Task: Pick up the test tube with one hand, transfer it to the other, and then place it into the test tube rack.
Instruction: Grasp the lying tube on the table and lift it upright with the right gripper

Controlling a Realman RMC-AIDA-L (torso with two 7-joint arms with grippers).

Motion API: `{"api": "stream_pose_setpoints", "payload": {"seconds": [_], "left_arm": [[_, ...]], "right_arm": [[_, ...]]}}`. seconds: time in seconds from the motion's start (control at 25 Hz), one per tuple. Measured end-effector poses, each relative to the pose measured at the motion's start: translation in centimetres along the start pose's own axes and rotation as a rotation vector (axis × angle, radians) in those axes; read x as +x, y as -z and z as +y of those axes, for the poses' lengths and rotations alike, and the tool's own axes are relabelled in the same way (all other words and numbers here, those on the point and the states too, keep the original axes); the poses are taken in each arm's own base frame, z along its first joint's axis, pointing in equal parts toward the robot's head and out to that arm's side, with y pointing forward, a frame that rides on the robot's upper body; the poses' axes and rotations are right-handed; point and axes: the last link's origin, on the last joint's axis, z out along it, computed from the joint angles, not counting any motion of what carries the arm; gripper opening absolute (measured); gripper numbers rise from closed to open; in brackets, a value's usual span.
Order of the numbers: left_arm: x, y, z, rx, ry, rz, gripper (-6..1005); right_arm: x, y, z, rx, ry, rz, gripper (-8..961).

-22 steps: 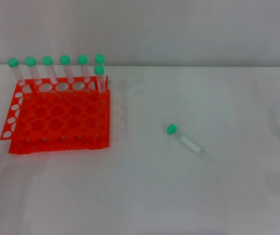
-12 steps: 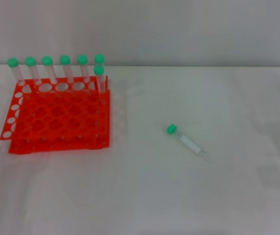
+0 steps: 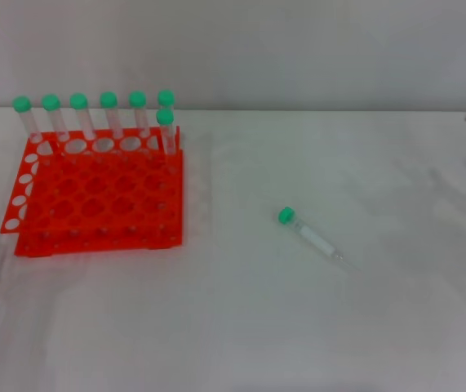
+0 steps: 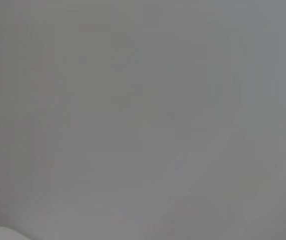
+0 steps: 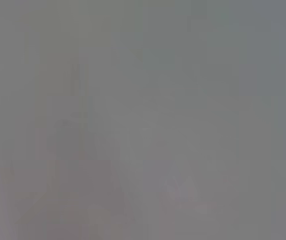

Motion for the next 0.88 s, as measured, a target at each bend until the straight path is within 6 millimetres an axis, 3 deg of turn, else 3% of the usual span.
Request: {"api": "stream_pose_setpoints", "payload": {"seconds": [0.28, 0.36, 0.56, 0.6, 0.76, 0.88], "left_arm": [[-0.2, 0.0, 0.1, -0.001, 0.002, -0.013, 705], [-0.3, 0.2, 0.0, -0.001, 0.001, -0.016, 705], [-0.3, 0.3, 0.0, 0.003, 0.003, -0.017, 705], [-0.4, 0.4, 0.0, 0.004, 0.003, -0.018, 705], [-0.4, 0.4, 0.0, 0.005, 0.004, -0.019, 705], [-0.4, 0.4, 0.0, 0.006, 0.004, -0.02, 705]], "right_arm": [[-4.5, -3.9, 3.0, -0.169, 0.081, 0.284, 825], [-6.2, -5.4, 5.5, -0.177, 0.182, 0.421, 825], [-7.7, -6.7, 8.8, -0.118, 0.268, 0.583, 825], [-8.7, -7.4, 11.3, -0.077, 0.315, 0.681, 825], [-8.9, -8.6, 15.1, -0.052, 0.371, 0.796, 824], [-8.0, -9.8, 18.2, -0.024, 0.44, 0.909, 824]]}}
